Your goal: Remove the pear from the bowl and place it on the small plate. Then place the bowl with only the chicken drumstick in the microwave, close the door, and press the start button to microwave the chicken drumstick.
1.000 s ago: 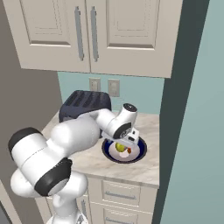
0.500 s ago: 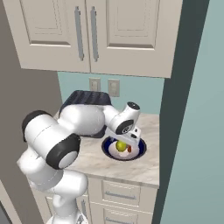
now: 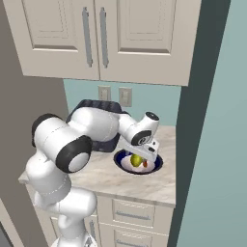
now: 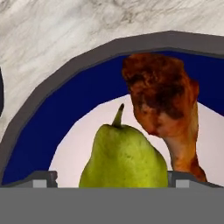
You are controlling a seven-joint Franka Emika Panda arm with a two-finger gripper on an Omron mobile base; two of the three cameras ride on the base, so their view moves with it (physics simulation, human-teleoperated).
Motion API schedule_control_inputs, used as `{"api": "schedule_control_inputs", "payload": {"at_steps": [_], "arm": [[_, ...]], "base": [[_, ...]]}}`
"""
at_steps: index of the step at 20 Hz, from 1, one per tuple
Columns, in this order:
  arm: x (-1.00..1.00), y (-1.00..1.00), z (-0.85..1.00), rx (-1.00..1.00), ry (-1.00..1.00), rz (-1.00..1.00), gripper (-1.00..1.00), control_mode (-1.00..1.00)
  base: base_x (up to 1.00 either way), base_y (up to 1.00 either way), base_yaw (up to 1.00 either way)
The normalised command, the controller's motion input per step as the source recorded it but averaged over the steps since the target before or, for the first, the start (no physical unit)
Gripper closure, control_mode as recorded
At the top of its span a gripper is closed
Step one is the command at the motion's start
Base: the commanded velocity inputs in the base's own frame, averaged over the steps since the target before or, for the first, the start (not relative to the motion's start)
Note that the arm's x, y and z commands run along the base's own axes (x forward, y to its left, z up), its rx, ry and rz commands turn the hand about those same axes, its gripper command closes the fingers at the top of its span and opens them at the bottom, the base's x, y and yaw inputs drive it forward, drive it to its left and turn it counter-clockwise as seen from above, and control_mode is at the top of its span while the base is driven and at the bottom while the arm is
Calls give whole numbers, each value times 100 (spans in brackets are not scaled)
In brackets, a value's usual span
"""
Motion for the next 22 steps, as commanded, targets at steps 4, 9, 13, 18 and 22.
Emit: {"api": "schedule_control_inputs", "payload": {"at_steps": [4,9,13,18,22], "arm": [[-49,34,-16,0,-3,0,100,-100],[-51,19,17,-2,-11,0,100,-100],[-33,21,73,-11,-14,0,100,-100],[-36,24,83,-10,-13,0,100,-100],[-84,66,57,-6,-3,0,100,-100]], "base": [[0,0,0],[0,0,0],[0,0,0],[0,0,0],[0,0,0]]}}
